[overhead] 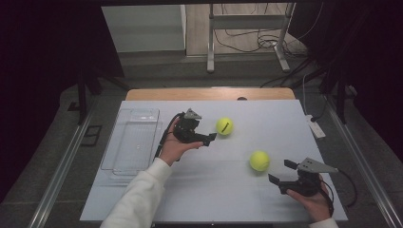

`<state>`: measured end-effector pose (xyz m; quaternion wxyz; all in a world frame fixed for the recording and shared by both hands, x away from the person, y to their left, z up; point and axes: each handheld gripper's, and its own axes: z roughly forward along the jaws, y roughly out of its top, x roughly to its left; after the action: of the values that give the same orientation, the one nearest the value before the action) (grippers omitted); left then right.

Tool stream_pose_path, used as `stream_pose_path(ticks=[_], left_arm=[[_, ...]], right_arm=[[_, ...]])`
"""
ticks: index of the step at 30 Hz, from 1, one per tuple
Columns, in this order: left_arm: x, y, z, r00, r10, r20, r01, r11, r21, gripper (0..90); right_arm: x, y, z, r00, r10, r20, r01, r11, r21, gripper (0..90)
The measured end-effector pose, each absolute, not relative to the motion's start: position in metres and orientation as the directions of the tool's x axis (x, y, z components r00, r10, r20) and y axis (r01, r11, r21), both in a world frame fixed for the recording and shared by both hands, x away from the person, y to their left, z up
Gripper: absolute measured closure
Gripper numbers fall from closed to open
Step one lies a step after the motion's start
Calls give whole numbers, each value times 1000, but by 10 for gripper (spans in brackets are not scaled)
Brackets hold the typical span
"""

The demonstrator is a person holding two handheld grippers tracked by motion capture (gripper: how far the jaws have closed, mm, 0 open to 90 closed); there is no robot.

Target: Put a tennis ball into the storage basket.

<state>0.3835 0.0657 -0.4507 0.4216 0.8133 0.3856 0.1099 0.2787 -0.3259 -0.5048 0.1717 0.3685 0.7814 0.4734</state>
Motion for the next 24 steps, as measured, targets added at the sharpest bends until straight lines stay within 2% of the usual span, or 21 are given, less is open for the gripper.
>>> stream_pose_path(ticks=[24], left_arm=[[406, 48, -452, 685, 708, -173, 560, -359, 747, 127]], right_arm=[[279, -326, -505, -670, 738, 82, 414, 279, 867, 109]])
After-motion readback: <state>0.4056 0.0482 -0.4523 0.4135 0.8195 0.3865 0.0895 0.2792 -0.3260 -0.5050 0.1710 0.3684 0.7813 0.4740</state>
